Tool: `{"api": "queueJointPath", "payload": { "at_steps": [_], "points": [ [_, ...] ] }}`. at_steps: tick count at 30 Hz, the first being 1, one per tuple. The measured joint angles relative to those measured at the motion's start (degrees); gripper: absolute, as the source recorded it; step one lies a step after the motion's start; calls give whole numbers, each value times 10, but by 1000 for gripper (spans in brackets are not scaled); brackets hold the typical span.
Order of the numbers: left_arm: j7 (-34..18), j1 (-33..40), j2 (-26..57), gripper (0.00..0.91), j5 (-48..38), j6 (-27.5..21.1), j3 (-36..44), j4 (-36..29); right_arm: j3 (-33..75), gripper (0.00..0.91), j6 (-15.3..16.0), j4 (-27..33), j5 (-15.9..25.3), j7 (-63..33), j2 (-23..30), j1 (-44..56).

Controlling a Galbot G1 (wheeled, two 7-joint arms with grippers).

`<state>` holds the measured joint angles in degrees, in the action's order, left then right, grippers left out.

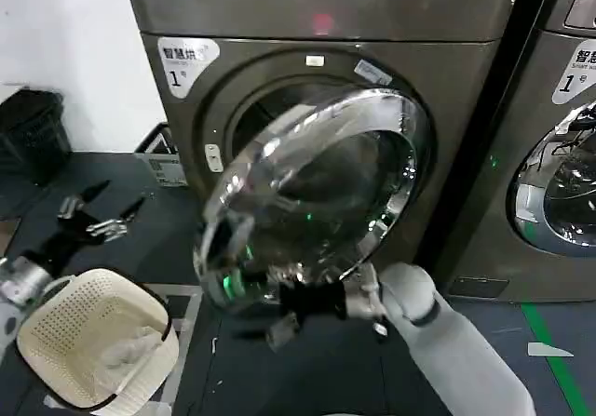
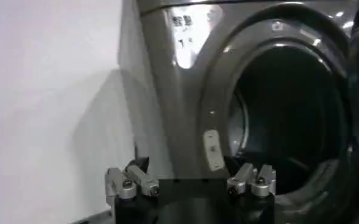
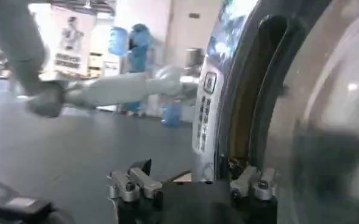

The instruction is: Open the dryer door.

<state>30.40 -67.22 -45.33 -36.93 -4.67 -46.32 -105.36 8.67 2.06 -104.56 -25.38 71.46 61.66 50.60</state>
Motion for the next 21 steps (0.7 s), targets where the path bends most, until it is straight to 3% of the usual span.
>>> {"api": "queueJointPath", "payload": {
  "at_steps": [8, 17, 21],
  "points": [
    [17, 64, 44, 907, -36, 6, 123, -7, 140, 907, -42, -3, 33, 82, -4, 106],
    [62, 148, 52, 907, -92, 36, 313, -23, 405, 907, -78, 35, 121, 90, 69, 201],
    [61, 204, 43, 907, -108, 34, 397, -18, 511, 907, -87, 31, 109, 59, 100, 225]
  ]
}}
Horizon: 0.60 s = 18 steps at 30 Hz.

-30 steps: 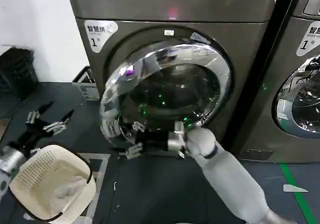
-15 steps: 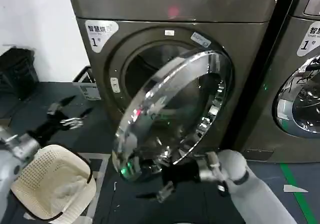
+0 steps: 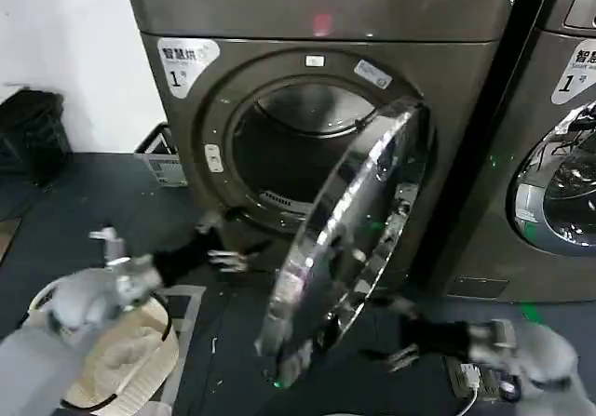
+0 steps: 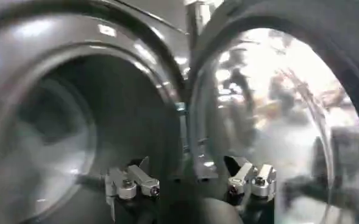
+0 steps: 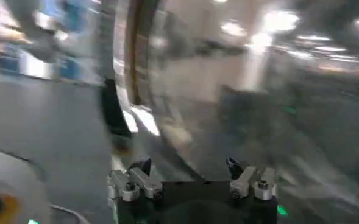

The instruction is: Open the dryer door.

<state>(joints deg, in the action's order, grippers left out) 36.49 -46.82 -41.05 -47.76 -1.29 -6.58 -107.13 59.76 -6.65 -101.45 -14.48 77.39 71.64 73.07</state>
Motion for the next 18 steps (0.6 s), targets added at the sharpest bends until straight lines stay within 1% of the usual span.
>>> {"api": "queueJointPath", "payload": {
  "at_steps": [3, 8, 11, 16, 18],
  "points": [
    [0, 35, -7, 907, -10, 0, 54, 0, 80, 907, 7, -11, 31, -42, 21, 13],
    [-2, 80, -21, 907, -10, 4, 127, -4, 215, 907, 30, -29, 18, -129, 52, 36],
    [-2, 106, -27, 907, -11, 8, 171, 0, 274, 907, 47, -35, 19, -201, 53, 51],
    [-10, 157, -44, 907, -25, 11, 243, 6, 342, 907, 89, -47, 13, -351, 39, 74],
    [-18, 177, -54, 907, -28, 12, 269, 13, 364, 907, 94, -48, 18, -417, 33, 80]
  ]
}}
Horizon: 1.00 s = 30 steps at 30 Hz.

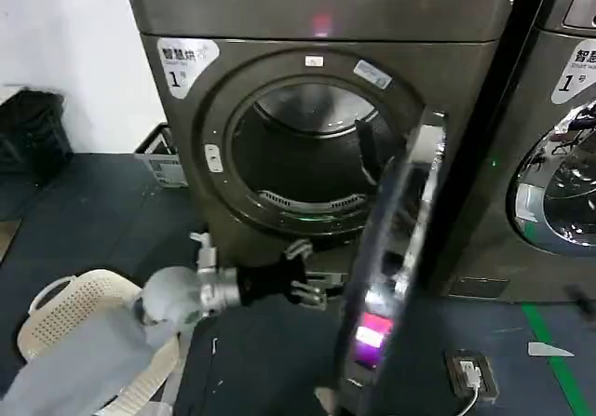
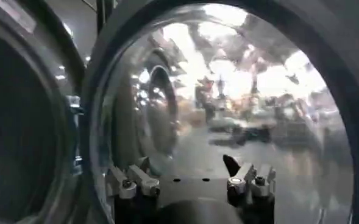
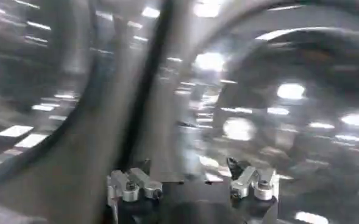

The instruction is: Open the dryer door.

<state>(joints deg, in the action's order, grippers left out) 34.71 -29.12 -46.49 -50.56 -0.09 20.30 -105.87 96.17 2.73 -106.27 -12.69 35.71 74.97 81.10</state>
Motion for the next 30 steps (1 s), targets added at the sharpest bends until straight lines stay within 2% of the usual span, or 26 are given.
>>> {"api": "queueJointPath", "payload": {
  "at_steps": [2, 5, 9, 12, 16, 20, 30],
  "points": [
    [-12, 21, -11, 907, 0, 0, 26, 7, 19, 907, 0, -4, 11, -60, -1, 5],
    [-31, 53, -37, 907, -2, -1, 59, 21, 43, 907, 18, -15, 25, -116, -2, 13],
    [-44, 88, -75, 907, -10, 0, 97, 37, 84, 907, 72, -38, 34, -128, -9, 23],
    [-73, 112, -103, 907, -18, 1, 121, 51, 111, 907, 88, -54, 65, -133, -4, 29],
    [-87, 140, -138, 907, -9, 3, 147, 75, 137, 907, 125, -60, 93, -168, -8, 27],
    [-113, 162, -173, 907, -18, 2, 154, 96, 159, 907, 133, -56, 114, -179, -7, 34],
    [-133, 209, -244, 907, -31, 4, 178, 153, 209, 907, 140, -63, 125, -174, -10, 53]
  ]
}}
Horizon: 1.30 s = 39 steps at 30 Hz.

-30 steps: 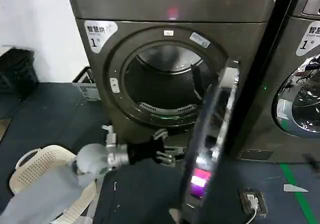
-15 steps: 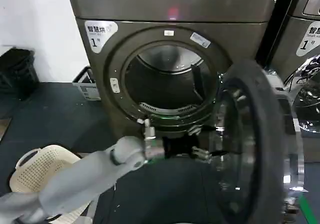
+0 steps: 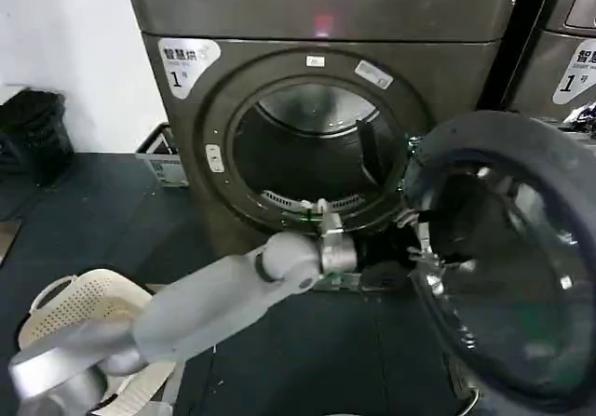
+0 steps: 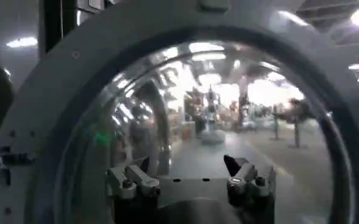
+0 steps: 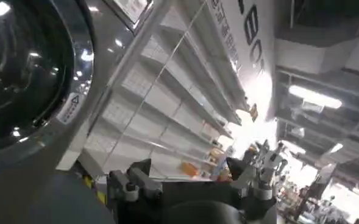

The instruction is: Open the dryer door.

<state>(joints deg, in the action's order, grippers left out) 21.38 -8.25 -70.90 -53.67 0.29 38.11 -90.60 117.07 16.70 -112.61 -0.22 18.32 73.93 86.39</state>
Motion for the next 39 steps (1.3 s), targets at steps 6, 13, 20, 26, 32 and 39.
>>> {"api": "queueJointPath", "payload": {
  "at_steps": [6, 13, 20, 26, 32, 39],
  "points": [
    [-30, 20, -36, 907, 0, 8, 17, 33, 21, 907, -3, -1, 0, 4, -2, 10],
    [-53, 29, -57, 907, 43, 22, 34, 65, 36, 907, -2, 7, 0, 4, -8, 15],
    [-64, 29, -54, 907, 89, 55, 35, 65, 45, 907, -3, 20, -3, 0, -15, 17],
    [-22, 16, -6, 907, 124, 102, 23, 31, 62, 907, 9, 36, -50, -41, -34, 15],
    [-25, -13, 93, 907, 143, 159, -6, -25, 88, 907, 12, 52, -62, -54, -59, 14],
    [-7, -72, 251, 907, 125, 145, -68, -101, 89, 907, 35, 59, -78, -74, -81, -3]
  ]
}}
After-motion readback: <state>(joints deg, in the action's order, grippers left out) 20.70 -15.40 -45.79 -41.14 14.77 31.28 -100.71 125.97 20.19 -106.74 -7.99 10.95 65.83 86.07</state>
